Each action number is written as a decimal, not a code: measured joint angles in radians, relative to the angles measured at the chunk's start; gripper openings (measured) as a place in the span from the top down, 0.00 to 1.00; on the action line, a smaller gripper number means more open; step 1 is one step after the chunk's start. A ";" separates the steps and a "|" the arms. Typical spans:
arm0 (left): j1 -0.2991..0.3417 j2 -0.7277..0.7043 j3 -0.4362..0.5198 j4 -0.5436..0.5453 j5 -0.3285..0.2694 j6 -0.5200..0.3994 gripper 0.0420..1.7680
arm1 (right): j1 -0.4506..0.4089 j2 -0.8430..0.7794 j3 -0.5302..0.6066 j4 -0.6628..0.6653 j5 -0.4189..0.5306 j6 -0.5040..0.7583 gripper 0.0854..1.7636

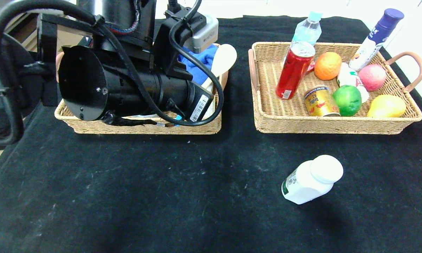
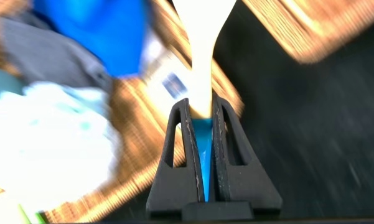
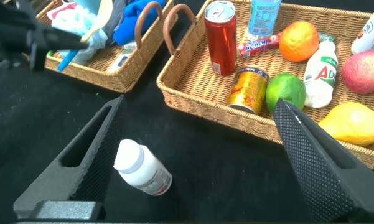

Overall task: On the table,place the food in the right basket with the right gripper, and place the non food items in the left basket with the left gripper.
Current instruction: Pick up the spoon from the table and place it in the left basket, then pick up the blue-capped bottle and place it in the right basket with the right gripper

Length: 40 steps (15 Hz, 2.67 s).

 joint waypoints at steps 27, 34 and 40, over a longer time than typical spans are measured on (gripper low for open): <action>0.081 0.131 -0.043 -0.240 0.112 -0.019 0.19 | 0.000 0.002 0.007 0.000 0.000 -0.013 0.03; 0.081 0.121 -0.036 -0.240 0.112 -0.021 0.10 | 0.000 0.003 0.009 0.000 0.000 -0.014 0.03; 0.075 0.088 0.014 -0.235 0.107 -0.021 0.06 | 0.000 0.007 0.012 0.000 0.000 -0.014 0.03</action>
